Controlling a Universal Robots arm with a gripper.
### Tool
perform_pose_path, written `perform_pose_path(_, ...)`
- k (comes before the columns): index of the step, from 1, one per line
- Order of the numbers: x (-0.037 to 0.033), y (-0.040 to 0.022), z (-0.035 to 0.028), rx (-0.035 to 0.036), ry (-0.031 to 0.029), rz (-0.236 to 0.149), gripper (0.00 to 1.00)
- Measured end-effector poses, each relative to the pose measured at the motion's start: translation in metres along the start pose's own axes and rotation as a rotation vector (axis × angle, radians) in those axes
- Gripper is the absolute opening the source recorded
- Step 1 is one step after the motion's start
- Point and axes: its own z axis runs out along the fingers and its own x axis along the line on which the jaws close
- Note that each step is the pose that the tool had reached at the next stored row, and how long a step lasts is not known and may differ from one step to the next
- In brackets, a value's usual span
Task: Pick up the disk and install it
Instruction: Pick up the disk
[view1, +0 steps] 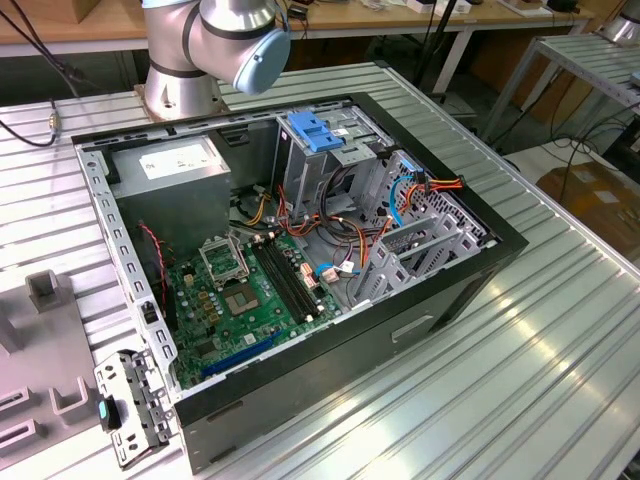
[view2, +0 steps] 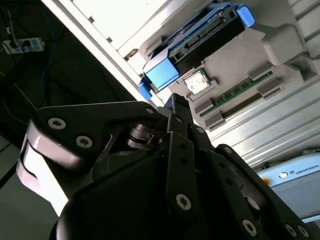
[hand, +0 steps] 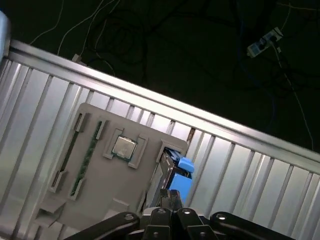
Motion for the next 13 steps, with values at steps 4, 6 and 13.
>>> perform_pose_path(4, -0.0001, -0.0003, 0.0068, -0.0004, -0.0035, 0.091, 0.11)
perform_pose_path(6, -0.0001, -0.0004, 0.0096, -0.0005, -0.0051, 0.126, 0.11)
perform_pose_path(13, -0.0004, -0.001, 0.0199, -0.001, -0.0099, 0.243, 0.17)
